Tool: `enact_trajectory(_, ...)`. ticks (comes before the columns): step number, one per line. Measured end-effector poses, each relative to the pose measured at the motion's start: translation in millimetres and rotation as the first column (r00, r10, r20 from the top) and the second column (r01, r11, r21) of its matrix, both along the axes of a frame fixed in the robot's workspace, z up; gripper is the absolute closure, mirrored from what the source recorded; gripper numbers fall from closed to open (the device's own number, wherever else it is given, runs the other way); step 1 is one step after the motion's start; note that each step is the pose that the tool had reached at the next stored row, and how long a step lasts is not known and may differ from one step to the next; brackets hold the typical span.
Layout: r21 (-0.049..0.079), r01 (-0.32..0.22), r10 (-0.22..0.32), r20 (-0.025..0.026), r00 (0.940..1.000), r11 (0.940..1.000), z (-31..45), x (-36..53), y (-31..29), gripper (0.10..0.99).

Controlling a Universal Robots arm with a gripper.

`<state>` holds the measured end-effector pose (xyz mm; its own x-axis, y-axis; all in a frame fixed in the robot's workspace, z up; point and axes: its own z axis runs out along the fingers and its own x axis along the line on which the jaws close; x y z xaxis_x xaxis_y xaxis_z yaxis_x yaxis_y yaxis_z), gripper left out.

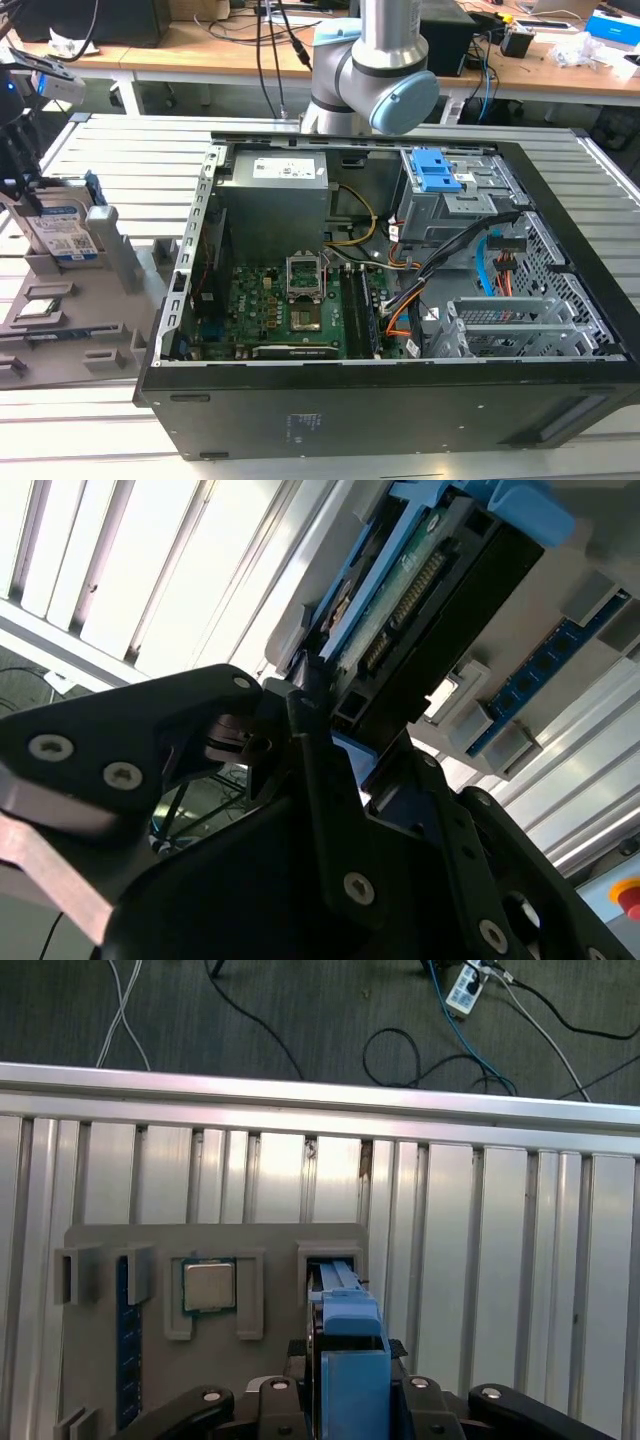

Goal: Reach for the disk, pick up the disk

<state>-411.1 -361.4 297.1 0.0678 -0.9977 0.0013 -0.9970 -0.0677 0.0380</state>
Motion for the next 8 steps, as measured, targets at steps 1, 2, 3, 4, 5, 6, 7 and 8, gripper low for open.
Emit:
enact_trajectory(1,0.0,0.0,0.0,0.0,1.0,1.0,2.8,0.0,0.0,0.722)
enact_trajectory(2,0.0,0.0,0.0,-0.0001,1.0,1.0,5.3,0.0,0.0,0.722)
enact_trajectory(3,0.0,0.0,0.0,-0.0001,1.0,1.0,7.2,0.0,0.0,0.722)
enact_trajectory(4,0.0,0.0,0.0,-0.0001,1.0,1.0,8.9,0.0,0.0,0.722)
enact_trajectory(5,0.0,0.0,0.0,0.0,1.0,1.0,10.1,0.0,0.0,0.722)
enact_trajectory(6,0.0,0.0,0.0,0.0,1.0,1.0,11.1,0.0,0.0,0.722)
enact_trajectory(7,0.0,0.0,0.0,-0.0001,1.0,1.0,12.9,0.0,0.0,0.722)
enact_trajectory(8,0.0,0.0,0.0,-0.0001,1.0,1.0,14.7,0.0,0.0,0.722)
